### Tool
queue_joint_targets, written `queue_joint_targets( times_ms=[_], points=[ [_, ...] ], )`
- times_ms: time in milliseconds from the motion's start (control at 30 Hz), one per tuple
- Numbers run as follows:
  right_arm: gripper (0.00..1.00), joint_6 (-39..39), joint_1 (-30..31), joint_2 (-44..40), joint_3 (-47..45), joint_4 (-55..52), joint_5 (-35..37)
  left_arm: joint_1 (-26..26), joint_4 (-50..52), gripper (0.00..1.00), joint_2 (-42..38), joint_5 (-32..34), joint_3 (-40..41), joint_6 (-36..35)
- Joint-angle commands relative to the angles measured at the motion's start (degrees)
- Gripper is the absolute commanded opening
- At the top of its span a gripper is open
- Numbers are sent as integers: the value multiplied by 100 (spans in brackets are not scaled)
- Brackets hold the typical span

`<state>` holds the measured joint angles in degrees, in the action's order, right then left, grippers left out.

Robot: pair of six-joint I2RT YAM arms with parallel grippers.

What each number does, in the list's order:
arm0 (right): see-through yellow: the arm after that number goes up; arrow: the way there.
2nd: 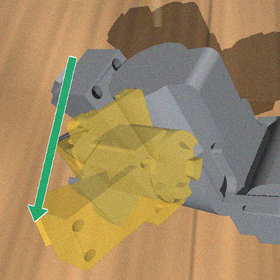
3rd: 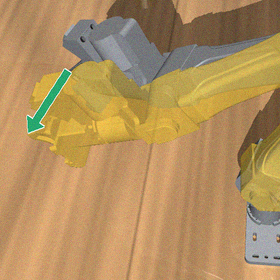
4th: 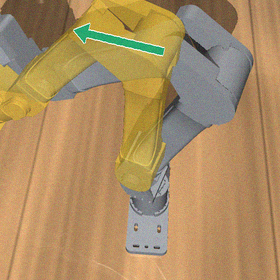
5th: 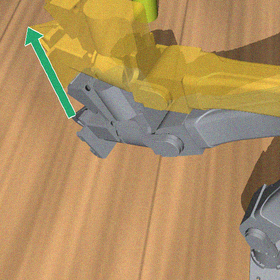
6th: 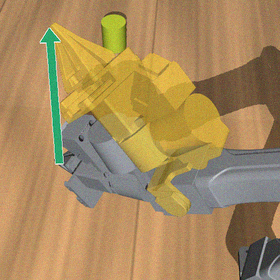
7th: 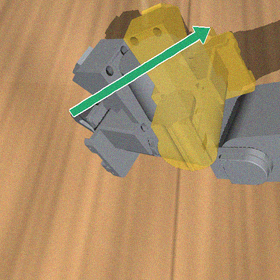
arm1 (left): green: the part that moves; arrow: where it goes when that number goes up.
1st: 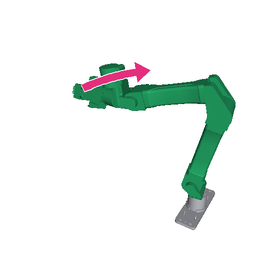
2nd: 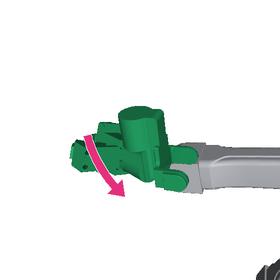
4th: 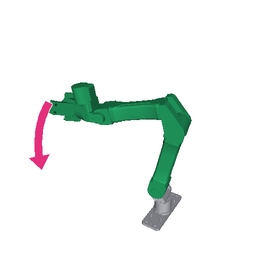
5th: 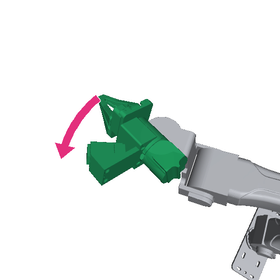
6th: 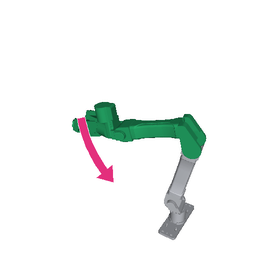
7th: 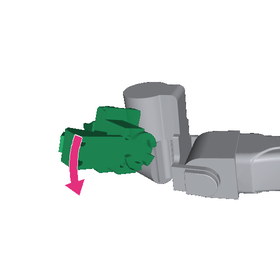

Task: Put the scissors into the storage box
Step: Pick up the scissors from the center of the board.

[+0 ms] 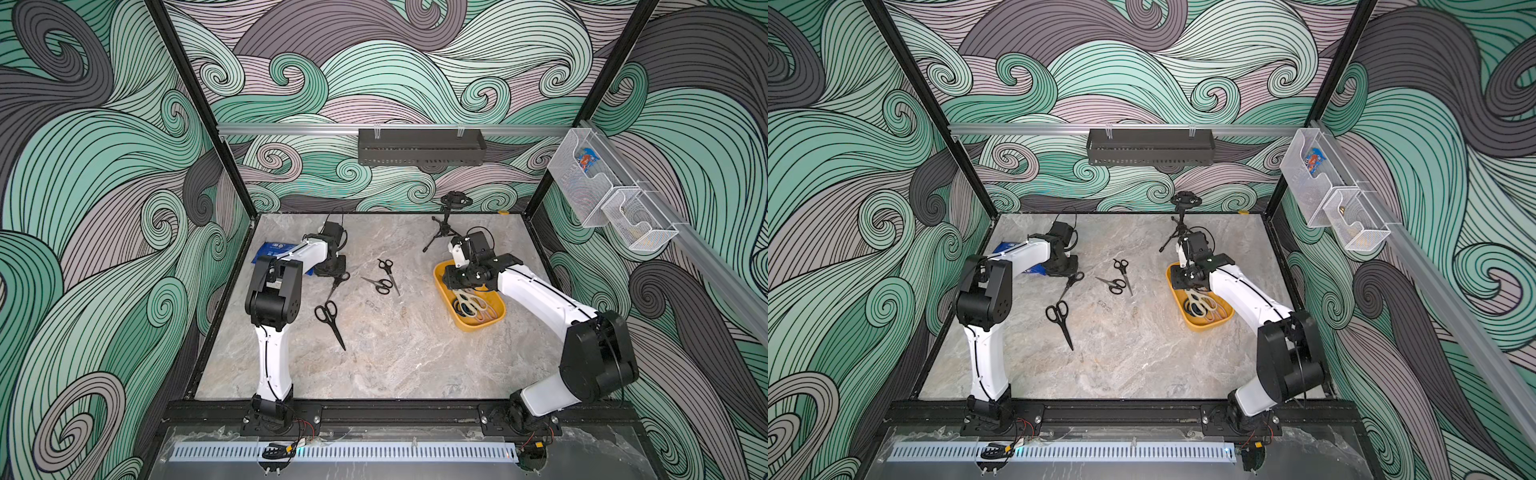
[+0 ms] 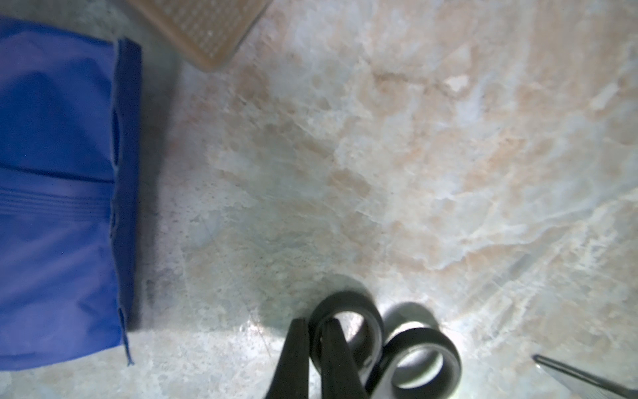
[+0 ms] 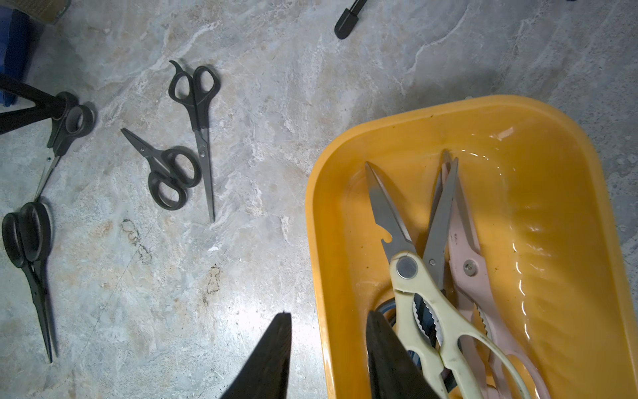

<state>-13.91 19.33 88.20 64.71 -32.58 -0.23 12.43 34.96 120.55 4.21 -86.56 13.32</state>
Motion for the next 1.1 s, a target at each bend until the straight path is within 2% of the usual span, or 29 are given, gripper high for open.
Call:
queue_joint_targets(
  times_ms=[0,300,467,667,733,900,1067],
  points=[
    [40,14,27,-129,-37,58,-102,-34,82,0,111,-408,-225,60],
    [39,-28,88,-76,81,87,-281,-38,495,0,-469,-472,-780,43],
    [39,-65,193,-100,28,424,-739,-45,280,0,-642,-1176,-636,243],
    [40,-558,348,-330,-461,1813,-2052,4,-924,0,-1170,-2635,420,980],
    [41,-811,415,-475,-719,2453,-2359,80,-1481,0,-1445,-2862,916,1371],
    [47,-1590,479,-802,-1394,4269,-3086,365,-2593,0,-2109,-2762,1930,2192],
    [52,-1836,608,-658,-1539,4787,-3256,858,-3081,0,-2642,-2390,2568,2629]
  ],
)
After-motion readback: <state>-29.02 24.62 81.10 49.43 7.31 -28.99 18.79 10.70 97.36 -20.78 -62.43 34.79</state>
